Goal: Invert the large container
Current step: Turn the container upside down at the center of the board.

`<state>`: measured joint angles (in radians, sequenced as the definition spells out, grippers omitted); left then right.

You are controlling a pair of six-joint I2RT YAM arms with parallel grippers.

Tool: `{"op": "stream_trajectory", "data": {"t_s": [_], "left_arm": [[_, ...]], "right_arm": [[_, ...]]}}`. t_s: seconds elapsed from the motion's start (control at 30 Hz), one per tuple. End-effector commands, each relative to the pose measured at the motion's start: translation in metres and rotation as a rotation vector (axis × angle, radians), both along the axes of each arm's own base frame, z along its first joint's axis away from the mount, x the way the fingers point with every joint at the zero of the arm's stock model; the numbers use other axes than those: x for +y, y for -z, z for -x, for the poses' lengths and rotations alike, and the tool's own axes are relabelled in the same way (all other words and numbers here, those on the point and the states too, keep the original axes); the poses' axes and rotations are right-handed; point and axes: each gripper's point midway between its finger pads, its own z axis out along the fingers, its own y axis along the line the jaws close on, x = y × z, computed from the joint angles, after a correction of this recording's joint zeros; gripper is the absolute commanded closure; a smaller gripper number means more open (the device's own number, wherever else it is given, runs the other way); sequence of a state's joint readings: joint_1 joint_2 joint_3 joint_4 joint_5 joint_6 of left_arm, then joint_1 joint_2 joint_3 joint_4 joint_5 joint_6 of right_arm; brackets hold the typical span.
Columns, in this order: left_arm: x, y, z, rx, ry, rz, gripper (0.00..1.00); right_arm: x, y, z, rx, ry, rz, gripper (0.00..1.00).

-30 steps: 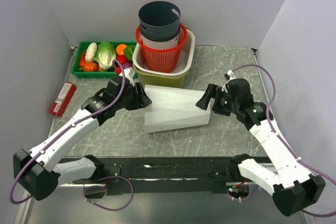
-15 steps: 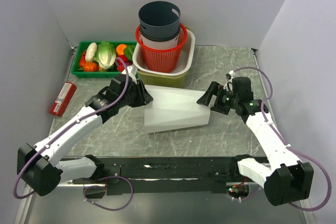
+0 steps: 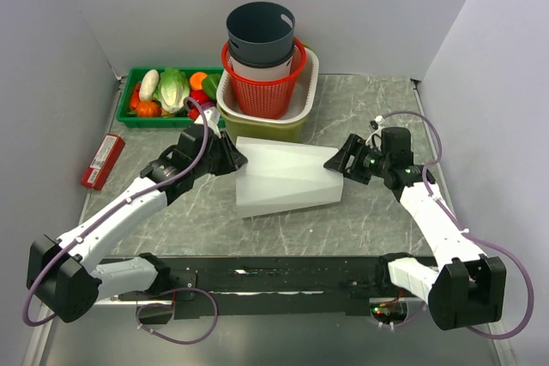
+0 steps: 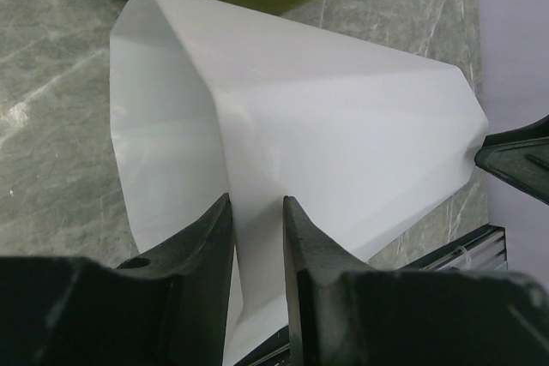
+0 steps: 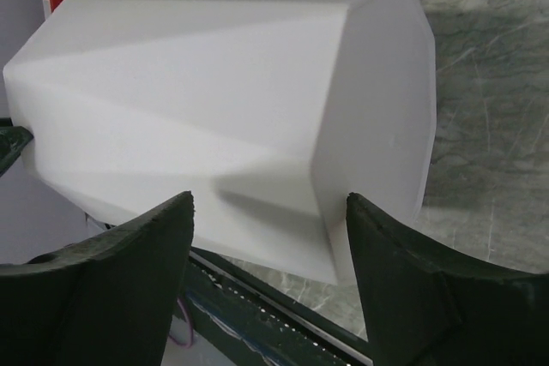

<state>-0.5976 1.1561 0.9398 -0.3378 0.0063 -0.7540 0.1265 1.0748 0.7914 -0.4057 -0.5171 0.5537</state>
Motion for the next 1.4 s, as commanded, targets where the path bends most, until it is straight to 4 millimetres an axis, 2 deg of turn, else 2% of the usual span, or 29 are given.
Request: {"op": "stream_trajectory", "data": {"t_s": [0.0,0.1,0.23,0.53,0.67,0.7,0.9,1.07,1.37], "left_arm": [[0.006,0.038,0.017,0.088,0.027,-0.060,0.75],[0.002,0.043,0.022,0.096,0.043,-0.032,0.76],[0.000,0.047,0.026,0.106,0.054,-0.016,0.76],[-0.002,0.041,0.030,0.091,0.071,0.018,0.76],[-0.004,0.039,0.032,0.088,0.080,0.031,0.76],[-0.005,0.039,0.033,0.092,0.088,0.037,0.76],[-0.009,0.034,0.039,0.085,0.115,0.061,0.75],[-0.018,0.032,0.047,0.083,0.147,0.109,0.74],[-0.024,0.046,0.052,0.117,0.145,0.134,0.73]], "right_arm": [[0.018,-0.048,0.000,-0.173,-0.072,-0.122,0.28],[0.022,-0.067,0.006,-0.231,-0.090,-0.162,0.39],[0.027,-0.083,0.015,-0.266,-0.116,-0.201,0.42],[0.036,-0.103,0.029,-0.289,-0.171,-0.243,0.43],[0.042,-0.123,0.038,-0.325,-0.204,-0.262,0.43],[0.043,-0.134,0.041,-0.356,-0.217,-0.262,0.43],[0.047,-0.161,0.053,-0.406,-0.238,-0.262,0.42],[0.063,-0.177,0.063,-0.433,-0.281,-0.271,0.42],[0.088,-0.202,0.071,-0.467,-0.330,-0.279,0.41]]}}
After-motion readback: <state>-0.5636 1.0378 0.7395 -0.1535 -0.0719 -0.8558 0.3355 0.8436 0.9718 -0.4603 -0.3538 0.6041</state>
